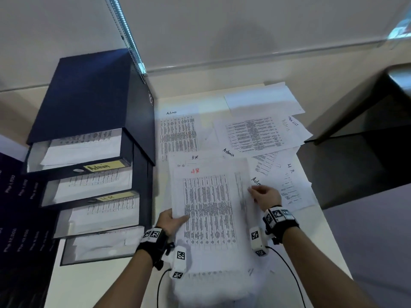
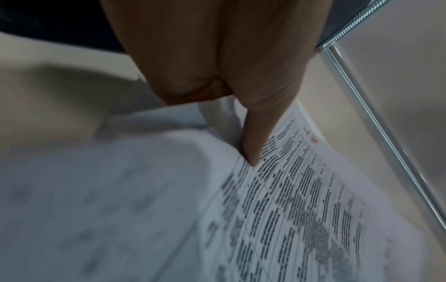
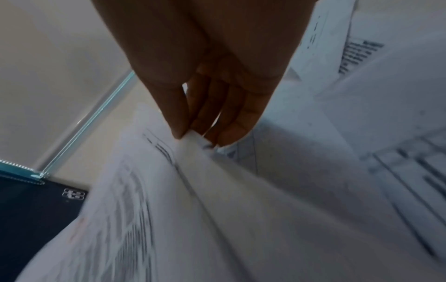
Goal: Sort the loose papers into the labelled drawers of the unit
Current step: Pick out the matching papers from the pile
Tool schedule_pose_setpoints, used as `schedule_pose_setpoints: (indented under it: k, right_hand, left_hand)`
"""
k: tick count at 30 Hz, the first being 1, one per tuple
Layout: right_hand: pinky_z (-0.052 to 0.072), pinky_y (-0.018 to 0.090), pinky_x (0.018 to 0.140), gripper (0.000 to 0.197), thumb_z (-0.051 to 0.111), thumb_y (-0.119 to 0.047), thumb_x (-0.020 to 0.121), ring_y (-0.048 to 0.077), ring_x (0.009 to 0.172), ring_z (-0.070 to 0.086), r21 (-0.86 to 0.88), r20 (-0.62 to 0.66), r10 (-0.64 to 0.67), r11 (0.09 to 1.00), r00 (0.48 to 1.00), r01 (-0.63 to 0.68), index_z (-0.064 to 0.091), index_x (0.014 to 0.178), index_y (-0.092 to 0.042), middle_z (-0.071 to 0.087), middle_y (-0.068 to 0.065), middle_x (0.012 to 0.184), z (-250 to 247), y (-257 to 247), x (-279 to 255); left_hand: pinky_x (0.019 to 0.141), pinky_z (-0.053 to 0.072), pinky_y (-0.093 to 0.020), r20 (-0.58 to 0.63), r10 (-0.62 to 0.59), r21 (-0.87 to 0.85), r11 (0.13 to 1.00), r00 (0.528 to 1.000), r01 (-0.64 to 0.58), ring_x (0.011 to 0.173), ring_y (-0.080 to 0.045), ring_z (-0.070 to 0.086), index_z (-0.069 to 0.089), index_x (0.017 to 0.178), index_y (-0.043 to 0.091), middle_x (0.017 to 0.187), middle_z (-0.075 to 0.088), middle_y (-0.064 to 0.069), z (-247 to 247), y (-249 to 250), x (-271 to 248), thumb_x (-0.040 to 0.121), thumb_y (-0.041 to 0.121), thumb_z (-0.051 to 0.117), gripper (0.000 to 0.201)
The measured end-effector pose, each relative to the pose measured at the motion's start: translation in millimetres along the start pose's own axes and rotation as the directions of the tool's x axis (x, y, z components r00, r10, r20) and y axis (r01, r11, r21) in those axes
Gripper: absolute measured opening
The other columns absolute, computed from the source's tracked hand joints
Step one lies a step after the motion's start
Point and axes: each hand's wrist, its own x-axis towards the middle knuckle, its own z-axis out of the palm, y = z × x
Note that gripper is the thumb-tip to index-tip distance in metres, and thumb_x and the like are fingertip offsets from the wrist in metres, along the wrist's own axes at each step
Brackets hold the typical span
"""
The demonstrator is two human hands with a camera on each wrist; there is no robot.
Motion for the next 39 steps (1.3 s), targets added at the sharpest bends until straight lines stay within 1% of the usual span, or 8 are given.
schedule_pose_setpoints:
  k: [10,14,20,23,27,31,35,39]
  right_hand:
    - [0.047,0.04,0.099,0.04,0.052,-0.02,0.097,0.032,0.115,0.058,-0.269,0.077,0.016,0.963,0.997,0.006,0.054,0.134,-0.003,0.06,0.018,0.13,-6.4,-3.7,14.6]
    - [0.042,0.03,0.085,0.024,0.045,-0.031,0.101,0.02,0.09,0.055,-0.194,0.172,0.063,0.981,0.983,-0.029,0.06,0.108,-0.013,0.06,0.007,0.105,21.3,7.9,-4.9]
    - [0.058,0.04,0.086,0.07,0.077,-0.066,0.068,0.019,0.099,0.065,-0.115,0.225,-0.198,0.967,0.954,0.228,0.057,0.118,-0.022,0.064,0.002,0.112,29.8,-21.3,-19.1]
    - [0.056,0.021,0.082,0.068,0.086,-0.027,0.073,0.009,0.1,0.064,0.236,0.138,-0.286,0.939,0.948,0.249,0.042,0.126,-0.022,0.06,-0.004,0.116,9.4,-67.5,-28.1]
    - [0.057,0.048,0.086,0.043,0.077,-0.007,0.077,0.029,0.101,0.069,0.49,0.138,-0.427,0.814,0.894,0.313,0.06,0.116,-0.012,0.071,0.012,0.111,-7.6,-116.6,-40.0]
    - [0.058,0.04,0.075,0.028,0.073,-0.012,0.078,0.025,0.09,0.071,0.39,0.024,-0.503,0.8,0.864,0.455,0.065,0.104,-0.007,0.073,0.01,0.098,-4.6,-127.0,-49.2]
    - [0.056,0.027,0.077,0.042,0.077,-0.013,0.078,0.013,0.097,0.067,0.233,0.081,-0.524,0.837,0.848,0.495,0.057,0.115,-0.014,0.068,0.001,0.107,3.4,-110.5,-54.0]
    - [0.058,0.043,0.082,0.053,0.073,-0.044,0.066,0.02,0.098,0.064,0.039,0.101,-0.449,0.893,0.888,0.448,0.055,0.111,-0.025,0.066,-0.001,0.106,10.1,-85.4,-44.9]
  left_hand:
    - [0.107,0.042,-0.035,0.022,0.042,0.244,0.969,0.999,-0.046,0.127,-0.027,0.054,0.048,0.138,0.002,0.139,0.055,-0.007,8.2,18.6,13.7,0.078,0.04,0.083,0.079]
    - [0.096,0.043,-0.029,0.073,0.097,0.198,0.974,0.993,-0.11,0.111,-0.018,0.055,0.053,0.125,0.011,0.113,0.057,0.001,22.9,29.9,16.3,0.081,0.031,0.082,0.056]
    - [0.088,0.053,-0.03,0.102,0.25,-0.023,0.968,0.963,-0.249,0.106,-0.021,0.07,0.07,0.115,0.011,0.105,0.075,-0.001,25.3,48.8,6.3,0.084,0.024,0.079,0.035]
    - [0.081,0.054,-0.029,0.079,0.393,-0.122,0.916,0.916,-0.382,0.093,-0.01,0.073,0.075,0.099,0.024,0.097,0.078,0.004,10.2,90.9,-15.7,0.083,0.031,0.079,0.018]
    - [0.094,0.055,-0.041,0.019,0.541,-0.188,0.828,0.841,-0.529,0.098,-0.015,0.072,0.077,0.095,0.026,0.101,0.077,0.001,-14.6,136.2,-32.1,0.079,0.033,0.081,0.018]
    - [0.073,0.056,-0.014,-0.064,0.601,-0.148,0.784,0.797,-0.603,0.064,0.005,0.066,0.06,0.103,-0.015,0.069,0.066,-0.006,-22.3,150.7,-35.5,0.079,0.014,0.082,0.043]
    - [0.08,0.058,-0.021,-0.159,0.576,-0.147,0.789,0.802,-0.597,0.094,-0.006,0.071,0.063,0.113,0.007,0.1,0.075,0.002,-23.4,136.2,-28.3,0.067,0.033,0.086,0.057]
    - [0.086,0.058,-0.033,-0.15,0.544,-0.112,0.82,0.826,-0.561,0.104,-0.019,0.068,0.068,0.113,0.019,0.112,0.072,-0.003,-17.6,126.8,-17.2,0.069,0.041,0.089,0.053]
